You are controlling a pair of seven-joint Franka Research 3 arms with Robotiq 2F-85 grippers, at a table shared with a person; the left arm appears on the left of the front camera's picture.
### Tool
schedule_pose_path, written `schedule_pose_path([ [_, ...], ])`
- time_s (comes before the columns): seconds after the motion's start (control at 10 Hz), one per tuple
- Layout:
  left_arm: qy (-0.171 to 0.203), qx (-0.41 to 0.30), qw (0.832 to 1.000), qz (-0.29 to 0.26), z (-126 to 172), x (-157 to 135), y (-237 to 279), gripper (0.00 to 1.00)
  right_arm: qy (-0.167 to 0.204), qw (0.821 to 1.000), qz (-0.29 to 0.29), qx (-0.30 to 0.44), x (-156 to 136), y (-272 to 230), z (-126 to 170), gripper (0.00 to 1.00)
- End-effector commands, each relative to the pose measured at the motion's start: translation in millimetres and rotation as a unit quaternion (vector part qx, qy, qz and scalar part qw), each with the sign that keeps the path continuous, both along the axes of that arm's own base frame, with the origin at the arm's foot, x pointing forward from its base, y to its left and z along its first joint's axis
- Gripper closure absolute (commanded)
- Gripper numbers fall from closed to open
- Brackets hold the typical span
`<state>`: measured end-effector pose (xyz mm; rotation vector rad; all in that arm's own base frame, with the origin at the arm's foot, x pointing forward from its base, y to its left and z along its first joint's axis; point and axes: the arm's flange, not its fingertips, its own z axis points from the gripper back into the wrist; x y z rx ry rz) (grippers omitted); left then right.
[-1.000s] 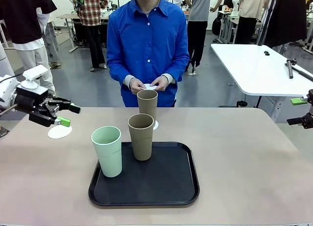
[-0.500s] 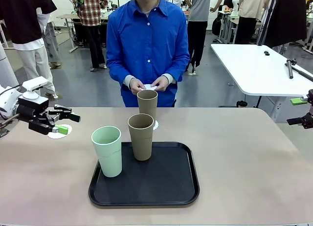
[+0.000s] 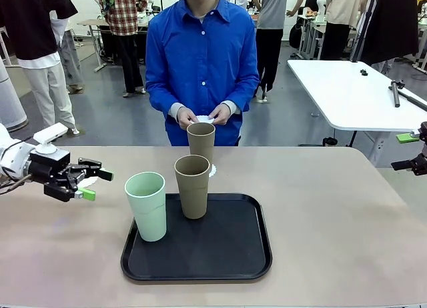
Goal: Place coasters on the table and set cups on them.
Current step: Take one Reusable plastic cup from the Flat Tray and place it on a coaster set by the human.
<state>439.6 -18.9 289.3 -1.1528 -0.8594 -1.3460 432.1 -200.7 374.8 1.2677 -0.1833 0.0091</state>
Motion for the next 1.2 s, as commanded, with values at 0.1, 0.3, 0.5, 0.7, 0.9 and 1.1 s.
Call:
schedule_pose_path([
  [0.1,-0.001,0.005,1.000,0.006,-21.3,-4.3,-15.8,0.00,0.000,1.000,-0.002,-0.003,0.6,0.0,-0.6,0.00],
  [0.3,0.001,0.017,1.000,0.003,-25.0,-5.9,-20.2,0.00,0.000,1.000,-0.002,-0.003,0.6,0.0,-0.6,0.00],
  [0.5,0.018,0.014,1.000,-0.006,-23.8,-4.5,-15.5,0.00,0.000,1.000,-0.002,-0.003,0.6,0.0,-0.6,0.00],
  [0.7,0.018,0.014,1.000,-0.006,-23.8,-4.5,-15.5,0.00,0.000,1.000,-0.002,-0.003,0.6,0.0,-0.6,0.00],
  [0.9,0.018,0.014,1.000,-0.006,-23.8,-4.5,-15.5,0.00,0.000,1.000,-0.002,-0.003,0.6,0.0,-0.6,0.00],
  [1.1,-0.011,-0.014,1.000,-0.009,-26.8,-5.1,-20.6,0.00,0.000,1.000,-0.002,-0.003,0.6,0.0,-0.6,0.00],
])
